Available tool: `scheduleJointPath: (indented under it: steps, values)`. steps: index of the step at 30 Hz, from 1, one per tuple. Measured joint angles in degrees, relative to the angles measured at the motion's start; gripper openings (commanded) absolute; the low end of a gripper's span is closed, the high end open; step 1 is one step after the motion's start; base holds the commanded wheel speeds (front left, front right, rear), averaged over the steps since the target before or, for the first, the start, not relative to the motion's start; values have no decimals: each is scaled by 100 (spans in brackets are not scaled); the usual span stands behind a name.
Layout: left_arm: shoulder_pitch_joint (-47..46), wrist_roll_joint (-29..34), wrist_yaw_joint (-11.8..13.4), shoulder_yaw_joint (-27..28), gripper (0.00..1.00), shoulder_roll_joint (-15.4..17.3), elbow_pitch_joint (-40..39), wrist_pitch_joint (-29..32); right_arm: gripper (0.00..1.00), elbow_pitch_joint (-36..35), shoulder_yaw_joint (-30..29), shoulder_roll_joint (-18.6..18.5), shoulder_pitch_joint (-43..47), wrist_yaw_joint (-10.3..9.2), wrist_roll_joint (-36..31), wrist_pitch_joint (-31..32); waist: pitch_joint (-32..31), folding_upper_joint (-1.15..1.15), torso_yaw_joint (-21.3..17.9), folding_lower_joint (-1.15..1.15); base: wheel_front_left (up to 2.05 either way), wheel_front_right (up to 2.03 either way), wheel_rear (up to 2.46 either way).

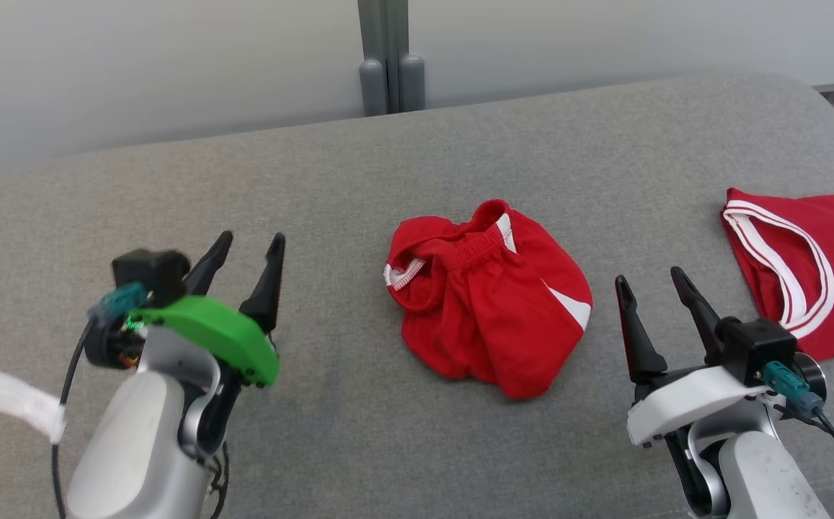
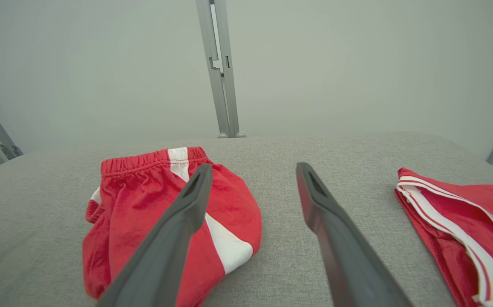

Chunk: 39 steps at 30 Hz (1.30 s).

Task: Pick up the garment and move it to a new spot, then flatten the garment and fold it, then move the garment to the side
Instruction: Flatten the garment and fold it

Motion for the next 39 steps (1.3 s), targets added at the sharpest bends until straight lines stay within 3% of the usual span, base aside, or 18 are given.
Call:
scheduleJointPath:
  steps: [8,14,29,30,31,39]
  values:
    - [-1473,-554,-58,-641,100,-523,745,1338,100,192,436,36,-377,1,83,-135,341,0,-367,0,0,0,0]
    - [-2178,-815,-71,-1112,100,-693,1293,2124,100,410,842,71,-653,1,182,-260,574,0,-761,0,0,0,0]
    - [-2656,-1021,15,-1800,100,-750,2121,2752,100,787,973,126,-877,1,299,-501,948,0,-1514,0,0,0,0]
    - [-2668,-1031,12,-1824,69,-750,2120,2750,100,794,968,126,-877,0,299,-505,947,0,-1518,0,0,0,0]
    - [-2679,-1031,1,-1845,0,-751,2104,2688,100,802,960,126,-877,0,299,-509,944,0,-1514,0,0,0,0]
    - [-2807,-1206,-59,-1983,0,-749,1892,2048,100,855,944,134,-913,0,303,-539,909,0,-1428,0,0,0,0]
